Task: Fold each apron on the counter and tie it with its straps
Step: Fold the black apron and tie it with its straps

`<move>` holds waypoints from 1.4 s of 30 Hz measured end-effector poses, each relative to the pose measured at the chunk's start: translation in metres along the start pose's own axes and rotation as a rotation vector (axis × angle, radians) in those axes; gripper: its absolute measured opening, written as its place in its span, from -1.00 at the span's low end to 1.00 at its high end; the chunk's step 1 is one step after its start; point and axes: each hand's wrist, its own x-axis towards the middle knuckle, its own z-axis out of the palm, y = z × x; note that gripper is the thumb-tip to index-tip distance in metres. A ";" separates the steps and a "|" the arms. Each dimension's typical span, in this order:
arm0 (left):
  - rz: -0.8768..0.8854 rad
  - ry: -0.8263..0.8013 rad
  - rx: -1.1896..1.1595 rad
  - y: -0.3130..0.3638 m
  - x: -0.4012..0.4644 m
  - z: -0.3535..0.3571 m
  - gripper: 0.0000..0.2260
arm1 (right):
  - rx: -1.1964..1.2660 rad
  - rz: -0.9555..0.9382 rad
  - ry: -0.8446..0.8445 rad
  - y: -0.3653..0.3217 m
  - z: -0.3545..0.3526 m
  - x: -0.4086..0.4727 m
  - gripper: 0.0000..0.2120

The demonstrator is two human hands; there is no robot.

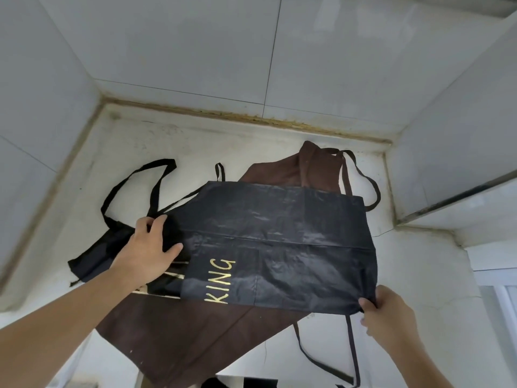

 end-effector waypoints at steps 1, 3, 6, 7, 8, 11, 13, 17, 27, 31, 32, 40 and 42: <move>-0.018 -0.002 -0.014 0.000 0.000 -0.003 -0.31 | 0.034 0.014 0.010 0.003 -0.005 0.000 -0.79; -0.051 -0.010 -0.014 -0.004 0.001 -0.007 -0.38 | 0.025 0.044 0.093 0.015 -0.015 0.000 -0.78; -0.113 -0.029 0.035 -0.009 0.003 -0.008 -0.45 | 0.001 0.086 0.234 0.024 -0.025 -0.005 -0.87; -0.130 -0.026 0.048 -0.009 0.004 -0.008 -0.47 | -0.023 0.110 0.259 0.021 -0.025 -0.012 -0.92; -0.142 -0.025 0.052 -0.008 0.004 -0.008 -0.48 | -0.053 0.097 0.307 0.018 -0.023 -0.017 -0.93; -0.145 -0.027 0.046 -0.006 0.006 -0.008 -0.50 | -0.211 -0.145 0.406 0.001 -0.005 -0.033 -0.85; -0.149 -0.007 0.049 -0.005 0.009 -0.009 -0.52 | -0.229 -0.253 0.332 -0.016 0.013 -0.042 -0.72; -0.246 0.039 0.005 -0.005 0.022 -0.016 -0.60 | -0.288 -0.481 0.161 -0.048 0.047 -0.055 -0.69; -0.232 0.619 -0.873 -0.013 0.050 -0.051 -0.79 | -0.196 -0.422 -0.093 -0.048 0.065 -0.046 -0.74; 0.130 0.508 -0.882 0.010 0.040 -0.064 -0.50 | -0.221 -0.403 -0.119 -0.051 0.065 -0.046 -0.72; 0.143 0.474 -0.767 0.013 0.037 -0.059 -0.54 | -0.220 -0.397 -0.124 -0.052 0.065 -0.045 -0.72; 0.113 0.187 0.109 -0.002 0.012 0.010 -0.40 | -0.216 -0.415 -0.131 -0.052 0.061 -0.043 -0.74; 0.241 0.405 0.225 0.000 0.005 0.017 -0.49 | -0.267 -0.446 -0.134 -0.050 0.059 -0.045 -0.72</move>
